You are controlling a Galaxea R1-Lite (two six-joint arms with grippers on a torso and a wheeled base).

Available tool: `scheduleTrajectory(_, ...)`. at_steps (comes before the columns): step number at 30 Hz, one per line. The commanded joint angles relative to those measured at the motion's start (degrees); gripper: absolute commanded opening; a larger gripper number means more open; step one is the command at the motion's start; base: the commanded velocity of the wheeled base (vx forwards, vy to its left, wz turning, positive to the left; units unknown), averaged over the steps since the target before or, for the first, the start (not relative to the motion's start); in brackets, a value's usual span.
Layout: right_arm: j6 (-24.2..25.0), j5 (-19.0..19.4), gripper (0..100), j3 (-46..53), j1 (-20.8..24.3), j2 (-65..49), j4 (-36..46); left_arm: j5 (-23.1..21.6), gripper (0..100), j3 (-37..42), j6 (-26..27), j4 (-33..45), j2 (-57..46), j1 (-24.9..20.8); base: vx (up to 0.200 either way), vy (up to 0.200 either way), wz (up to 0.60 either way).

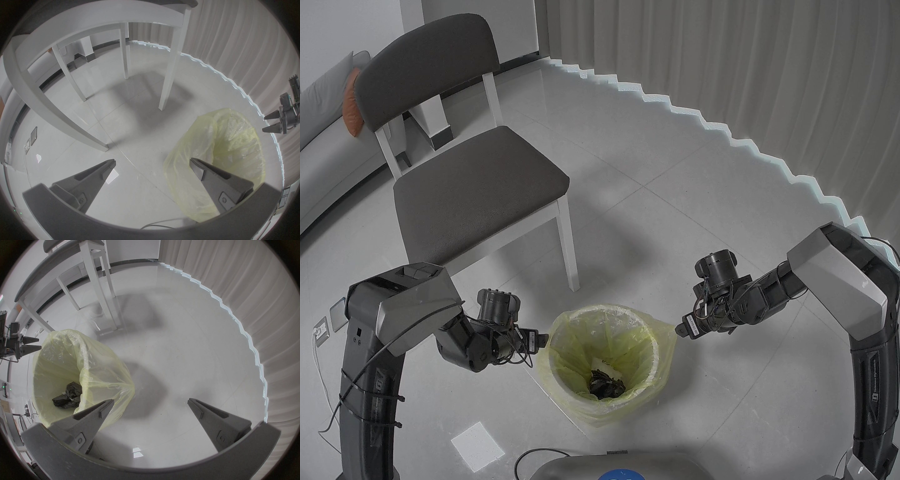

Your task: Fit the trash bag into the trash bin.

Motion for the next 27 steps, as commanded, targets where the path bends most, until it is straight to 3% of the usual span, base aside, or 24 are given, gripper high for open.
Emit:
scheduleTrajectory(1, -0.8, 0.0, 100, -0.3, 0.0, 0.3, 0.0, -0.2, 100, -6.6, -0.1, 4.0, 2.9, -0.1, 0.000, 0.000, 0.00)
scheduleTrajectory(12, -2.1, 0.2, 100, -4.7, 0.0, 4.1, 0.6, -0.7, 100, -5.6, -0.2, 4.7, -0.5, 2.6, 0.000, 0.000, 0.00)
scheduleTrajectory(20, -4.3, 0.3, 100, -10.5, 0.2, 10.1, 1.0, -1.0, 100, -3.2, -0.2, 4.9, -6.1, 2.1, 0.000, 0.000, 0.00)
scheduleTrajectory(25, -5.0, 0.3, 100, -16.3, 1.0, 14.1, 3.9, -1.1, 100, -2.2, -0.3, 4.9, -8.9, 2.0, 0.000, 0.000, 0.00)
scheduleTrajectory(27, -4.7, 0.7, 100, -23.9, 1.2, 17.1, 9.7, -1.1, 100, -0.7, -0.5, 4.9, -11.2, 2.0, 0.000, 0.000, 0.00)
